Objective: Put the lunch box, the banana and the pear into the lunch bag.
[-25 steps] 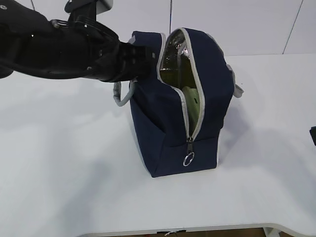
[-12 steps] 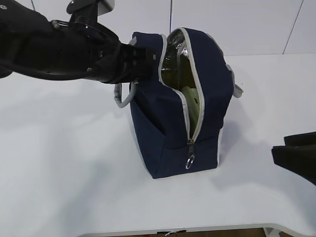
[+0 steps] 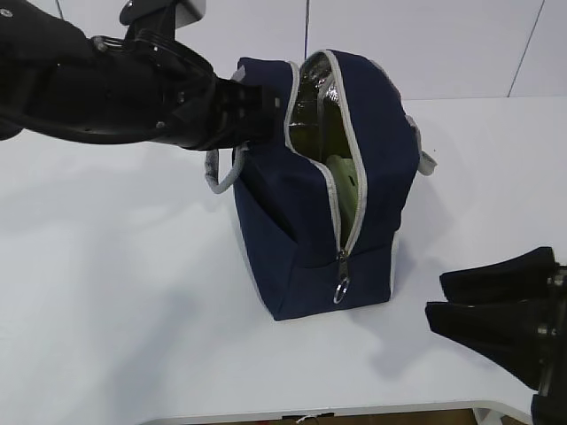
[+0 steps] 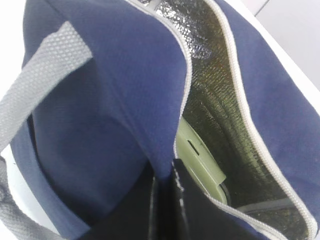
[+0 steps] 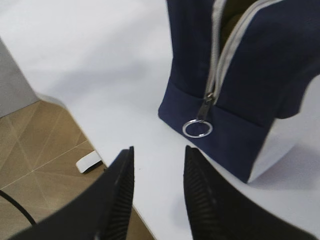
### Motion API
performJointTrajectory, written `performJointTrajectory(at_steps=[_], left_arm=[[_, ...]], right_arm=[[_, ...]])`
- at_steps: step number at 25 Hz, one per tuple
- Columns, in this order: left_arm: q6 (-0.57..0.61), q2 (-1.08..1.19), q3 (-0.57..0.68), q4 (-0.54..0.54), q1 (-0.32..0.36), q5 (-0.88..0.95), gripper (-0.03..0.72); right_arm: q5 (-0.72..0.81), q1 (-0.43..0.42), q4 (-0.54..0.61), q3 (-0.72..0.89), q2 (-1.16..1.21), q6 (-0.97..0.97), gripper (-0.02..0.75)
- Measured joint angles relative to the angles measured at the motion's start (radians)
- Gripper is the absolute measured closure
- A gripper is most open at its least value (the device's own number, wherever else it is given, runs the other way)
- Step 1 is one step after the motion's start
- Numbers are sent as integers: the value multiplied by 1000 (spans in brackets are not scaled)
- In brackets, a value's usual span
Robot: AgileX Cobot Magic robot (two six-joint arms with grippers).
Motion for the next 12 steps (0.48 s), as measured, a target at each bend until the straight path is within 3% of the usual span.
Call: performJointTrajectory(at_steps=[6,12], left_arm=[[0,0,0,0,0,0,702],[0,0,0,0,0,0,702]], right_arm=[[17,0,225,0,181,-181,444],[23,0,257,-36,322,-459,444]])
